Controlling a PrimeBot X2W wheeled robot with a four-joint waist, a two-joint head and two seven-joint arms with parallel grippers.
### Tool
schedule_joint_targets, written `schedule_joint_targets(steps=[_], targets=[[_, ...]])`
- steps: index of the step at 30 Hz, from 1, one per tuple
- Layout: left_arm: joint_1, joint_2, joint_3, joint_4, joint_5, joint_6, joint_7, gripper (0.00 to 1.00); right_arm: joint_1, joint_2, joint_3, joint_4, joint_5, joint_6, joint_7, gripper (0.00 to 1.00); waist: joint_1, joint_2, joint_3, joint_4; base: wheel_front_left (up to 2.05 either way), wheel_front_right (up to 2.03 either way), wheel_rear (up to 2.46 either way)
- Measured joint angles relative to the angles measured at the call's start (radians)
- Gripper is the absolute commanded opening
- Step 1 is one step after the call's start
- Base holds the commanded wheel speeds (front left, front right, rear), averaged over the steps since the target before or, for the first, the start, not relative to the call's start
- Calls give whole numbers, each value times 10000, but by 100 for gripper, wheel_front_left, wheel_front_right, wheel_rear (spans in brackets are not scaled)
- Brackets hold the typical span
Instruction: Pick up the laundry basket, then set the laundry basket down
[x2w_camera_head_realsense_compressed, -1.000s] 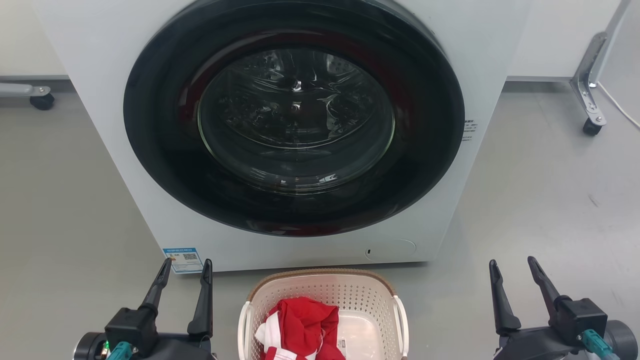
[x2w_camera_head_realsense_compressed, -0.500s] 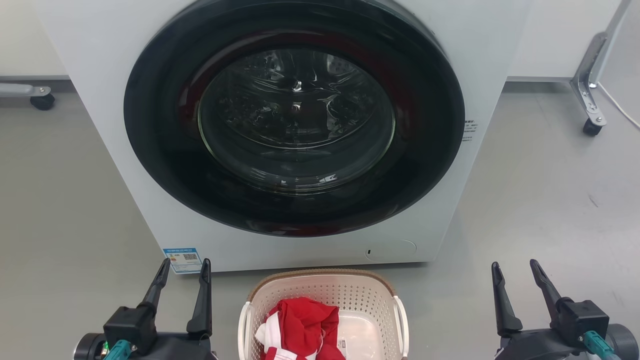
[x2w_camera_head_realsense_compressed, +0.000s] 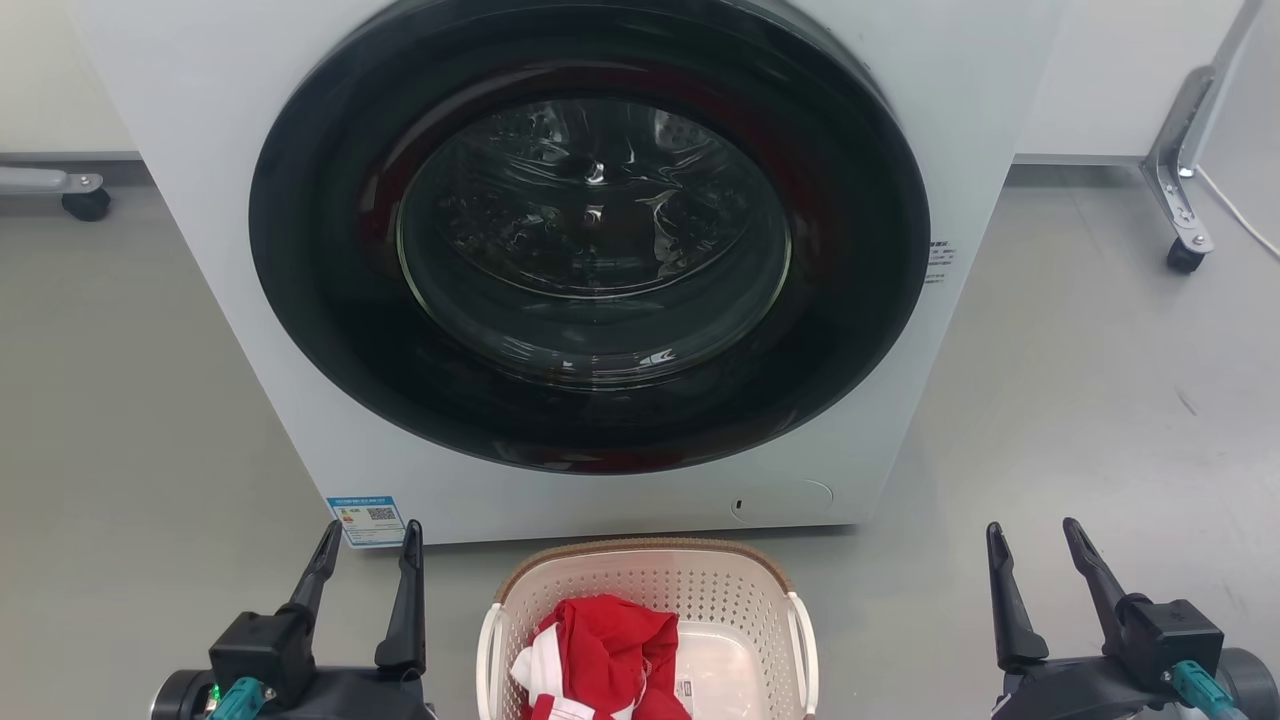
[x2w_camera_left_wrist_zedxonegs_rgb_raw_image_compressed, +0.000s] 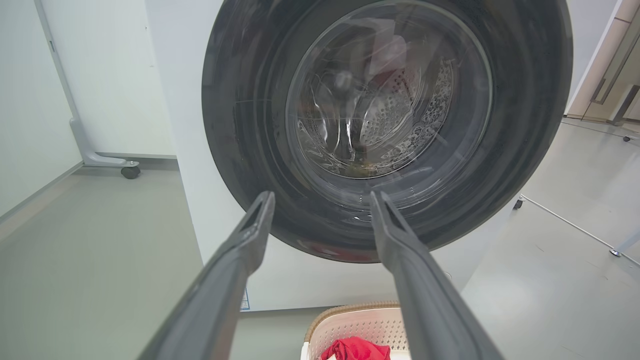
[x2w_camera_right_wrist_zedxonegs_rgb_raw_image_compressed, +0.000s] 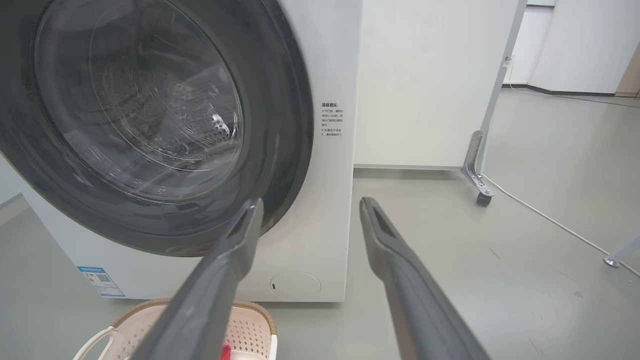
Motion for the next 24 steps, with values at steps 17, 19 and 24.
schedule_joint_targets(steps=[17,19,24], targets=[[13,-15,-79,-90,0,0,265,100,-1,203,-86,50,2,184,0,100,0,0,551,21,0,0,0],[-53,-25,-150,-88,0,-10,326,100,-60,219,-109,65,2,209,0,100,0,0,850,15,0,0,0],[-523,-42,-194,-15,0,-25,458,100,-439,245,-136,209,4,253,0,100,1,0,1457,9,0,0,0]])
